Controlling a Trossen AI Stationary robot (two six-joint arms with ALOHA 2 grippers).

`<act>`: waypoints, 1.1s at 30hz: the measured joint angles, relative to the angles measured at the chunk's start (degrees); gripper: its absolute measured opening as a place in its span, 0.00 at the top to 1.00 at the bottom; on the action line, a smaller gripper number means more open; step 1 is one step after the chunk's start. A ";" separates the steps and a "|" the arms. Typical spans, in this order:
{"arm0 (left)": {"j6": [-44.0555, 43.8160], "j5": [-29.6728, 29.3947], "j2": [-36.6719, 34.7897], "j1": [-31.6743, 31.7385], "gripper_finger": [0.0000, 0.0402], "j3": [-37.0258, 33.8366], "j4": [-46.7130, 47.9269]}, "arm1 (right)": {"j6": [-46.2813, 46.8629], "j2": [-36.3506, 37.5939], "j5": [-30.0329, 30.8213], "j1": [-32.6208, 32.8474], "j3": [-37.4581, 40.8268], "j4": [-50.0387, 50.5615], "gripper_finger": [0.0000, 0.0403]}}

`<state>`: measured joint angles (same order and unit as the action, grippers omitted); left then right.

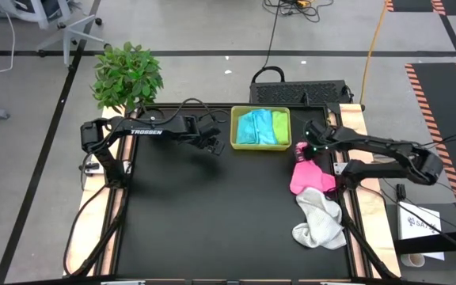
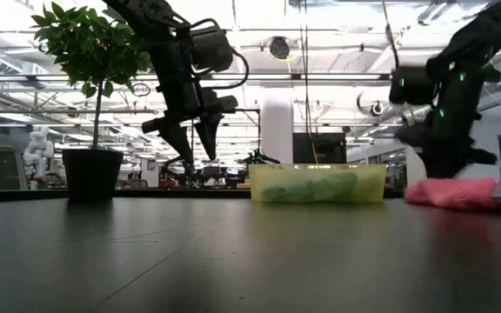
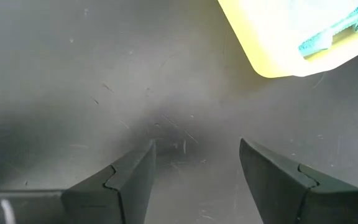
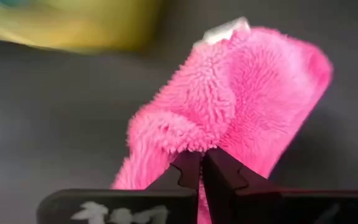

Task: Fold microfiber towels
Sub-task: Fold the pink microfiber cloth

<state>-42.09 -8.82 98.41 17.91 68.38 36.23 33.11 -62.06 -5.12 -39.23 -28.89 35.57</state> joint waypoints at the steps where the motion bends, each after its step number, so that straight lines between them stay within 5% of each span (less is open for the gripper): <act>1: 0.00 0.02 0.00 0.00 0.41 0.00 0.02 | 1.20 1.35 -2.59 0.48 -0.78 -0.62 0.99; 6: 0.20 0.88 0.00 0.00 0.41 0.00 -0.23 | 2.93 8.19 -17.66 4.20 -1.87 -9.33 1.00; 13: 2.21 4.12 0.00 -0.04 0.41 0.00 -4.00 | 6.54 15.88 -36.50 8.95 -2.03 -37.65 1.00; 16: 2.38 4.11 0.00 -0.04 0.41 0.00 -5.21 | 8.82 18.13 -33.39 9.78 -2.14 -45.11 1.00; 19: 2.40 4.18 0.00 -0.02 0.41 0.00 -6.02 | 9.63 19.05 -27.81 9.64 -2.13 -40.95 1.00; 25: 2.34 9.93 0.00 0.00 0.41 0.00 -9.89 | 7.73 17.29 -27.57 10.48 -2.05 -30.12 1.00; 33: 0.42 13.75 0.00 -1.38 0.41 0.00 -14.57 | 6.28 14.65 -26.47 10.48 -2.05 -28.57 1.00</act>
<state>-41.67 4.93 98.41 16.53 68.38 21.66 39.39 -47.41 -31.59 -28.75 -30.94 7.00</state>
